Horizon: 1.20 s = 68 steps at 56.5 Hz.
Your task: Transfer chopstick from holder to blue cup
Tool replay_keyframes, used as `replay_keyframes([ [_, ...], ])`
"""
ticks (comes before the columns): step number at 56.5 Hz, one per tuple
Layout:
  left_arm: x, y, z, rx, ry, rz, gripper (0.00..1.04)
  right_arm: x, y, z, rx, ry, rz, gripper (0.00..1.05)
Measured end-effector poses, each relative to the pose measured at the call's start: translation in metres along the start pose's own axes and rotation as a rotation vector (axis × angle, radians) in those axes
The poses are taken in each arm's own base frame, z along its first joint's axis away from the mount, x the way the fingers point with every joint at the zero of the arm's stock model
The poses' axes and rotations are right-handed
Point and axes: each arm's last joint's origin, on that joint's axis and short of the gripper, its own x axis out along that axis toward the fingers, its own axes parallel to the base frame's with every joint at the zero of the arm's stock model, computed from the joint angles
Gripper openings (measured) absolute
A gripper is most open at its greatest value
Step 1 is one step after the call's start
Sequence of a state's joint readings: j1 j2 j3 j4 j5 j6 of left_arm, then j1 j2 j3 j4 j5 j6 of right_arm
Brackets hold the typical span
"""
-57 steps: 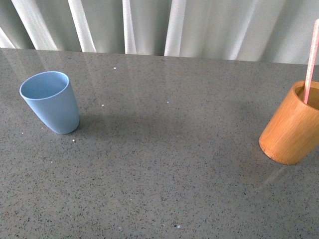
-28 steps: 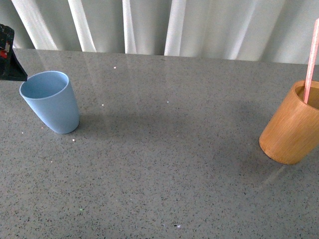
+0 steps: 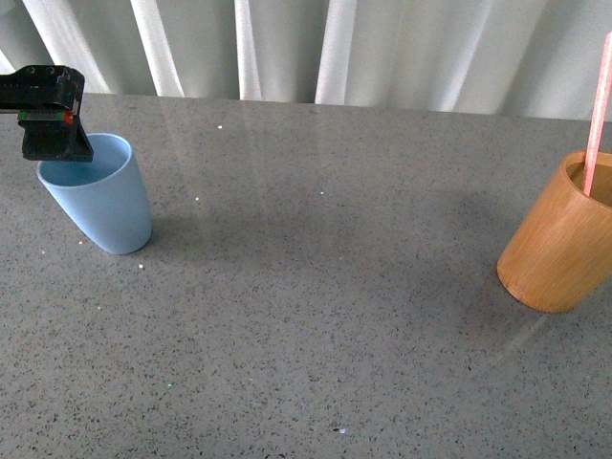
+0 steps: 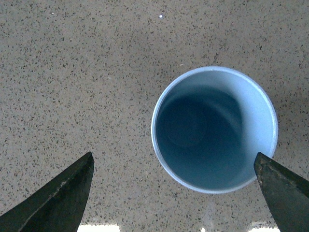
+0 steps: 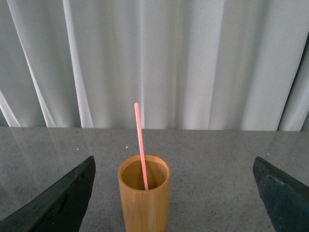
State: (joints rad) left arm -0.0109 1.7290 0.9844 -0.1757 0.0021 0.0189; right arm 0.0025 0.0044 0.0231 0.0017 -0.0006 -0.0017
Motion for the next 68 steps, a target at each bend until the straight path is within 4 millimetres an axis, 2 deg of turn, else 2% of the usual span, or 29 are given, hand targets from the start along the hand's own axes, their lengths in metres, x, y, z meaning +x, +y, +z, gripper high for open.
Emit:
replay_keyframes([
  [43, 0.04, 0.007, 0.002, -0.012, 0.035, 0.059, 0.97, 0.0, 0.0, 0.0, 0.0, 0.0, 0.0, 0.95],
  [64, 0.048, 0.001, 0.001, -0.018, 0.073, 0.079, 0.44, 0.0, 0.0, 0.0, 0.0, 0.0, 0.0, 0.95],
  [68, 0.048, -0.002, -0.002, -0.018, 0.112, 0.065, 0.28, 0.0, 0.0, 0.0, 0.0, 0.0, 0.0, 0.95],
])
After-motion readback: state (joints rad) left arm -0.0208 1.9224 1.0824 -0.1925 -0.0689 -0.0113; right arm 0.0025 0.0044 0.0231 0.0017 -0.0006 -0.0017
